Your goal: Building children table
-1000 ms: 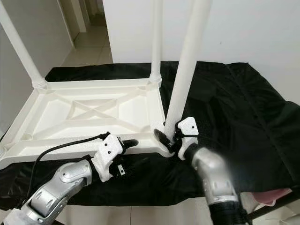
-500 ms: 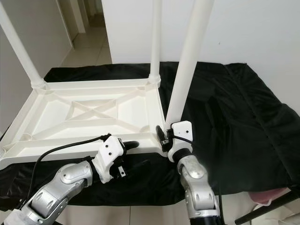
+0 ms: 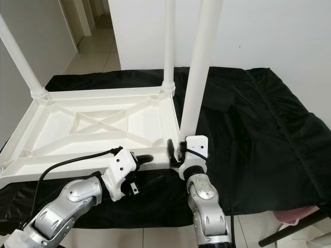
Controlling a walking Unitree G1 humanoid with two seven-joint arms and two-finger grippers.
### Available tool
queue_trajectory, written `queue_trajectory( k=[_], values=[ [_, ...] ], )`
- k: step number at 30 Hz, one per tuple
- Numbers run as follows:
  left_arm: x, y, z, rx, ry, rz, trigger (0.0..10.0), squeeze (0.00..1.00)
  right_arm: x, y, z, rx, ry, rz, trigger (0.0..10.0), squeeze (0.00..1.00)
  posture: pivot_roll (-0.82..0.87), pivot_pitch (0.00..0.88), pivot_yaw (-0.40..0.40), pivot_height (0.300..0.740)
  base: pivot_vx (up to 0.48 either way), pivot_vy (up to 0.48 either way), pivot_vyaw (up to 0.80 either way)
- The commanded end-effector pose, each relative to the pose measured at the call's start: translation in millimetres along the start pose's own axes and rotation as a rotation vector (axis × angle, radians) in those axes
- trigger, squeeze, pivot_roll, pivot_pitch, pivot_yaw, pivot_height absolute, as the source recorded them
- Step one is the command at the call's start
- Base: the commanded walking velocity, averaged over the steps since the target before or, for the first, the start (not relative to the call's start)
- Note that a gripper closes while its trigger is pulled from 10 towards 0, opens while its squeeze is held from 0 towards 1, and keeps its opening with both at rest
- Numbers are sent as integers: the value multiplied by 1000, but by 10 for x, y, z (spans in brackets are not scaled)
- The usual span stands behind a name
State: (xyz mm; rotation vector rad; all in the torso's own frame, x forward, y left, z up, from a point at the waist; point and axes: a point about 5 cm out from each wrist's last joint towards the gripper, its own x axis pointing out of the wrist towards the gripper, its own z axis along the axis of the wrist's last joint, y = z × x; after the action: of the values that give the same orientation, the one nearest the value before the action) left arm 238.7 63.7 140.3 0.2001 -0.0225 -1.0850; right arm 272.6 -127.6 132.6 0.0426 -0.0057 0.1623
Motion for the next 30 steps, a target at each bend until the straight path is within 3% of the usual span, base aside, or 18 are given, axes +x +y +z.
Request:
queue_trajectory(
  k=[1,3,4,7,13,16,20,21,22,25,30],
  values=[
    [-20,-61,-28,0,15,-109,10000,0,4,0,21,0,1,64,10000,573,-68,14,55,740,0,0,0],
    [-23,-63,-31,0,15,-108,10000,0,-1,-7,35,-8,-6,87,10000,573,-68,14,55,740,0,0,0],
    [-24,-69,-31,0,15,-110,10000,0,-6,-36,50,-17,-10,126,10000,0,-73,13,57,740,0,0,0],
    [-15,-63,-20,7,14,-112,10000,0,-4,-129,88,-54,-21,236,10000,0,-67,16,49,740,0,0,0],
    [-17,-32,-16,10,13,-101,10000,0,38,-220,129,-113,-36,323,10000,0,-66,17,44,740,0,0,0],
    [-21,-64,-26,10,15,-104,10000,0,120,-326,138,-198,-30,427,10000,0,-57,15,41,740,0,0,0],
    [-25,-74,-31,11,17,-105,10000,0,135,-345,135,-213,-25,452,10000,0,-57,15,41,740,0,0,0],
    [-26,-73,-31,9,17,-103,10000,0,139,-345,133,-207,-22,475,9647,0,-55,14,41,740,0,0,0],
    [-29,-69,-28,9,18,-99,10000,0,162,-327,118,-225,-13,526,0,0,-42,14,36,740,0,0,0],
    [-30,-60,-21,13,19,-90,10000,0,199,-316,88,-246,9,607,0,0,-34,17,32,740,0,0,0],
    [-42,-49,-20,12,21,-77,10000,0,233,-346,80,-267,15,624,0,0,-25,24,22,740,0,0,0]
  ],
)
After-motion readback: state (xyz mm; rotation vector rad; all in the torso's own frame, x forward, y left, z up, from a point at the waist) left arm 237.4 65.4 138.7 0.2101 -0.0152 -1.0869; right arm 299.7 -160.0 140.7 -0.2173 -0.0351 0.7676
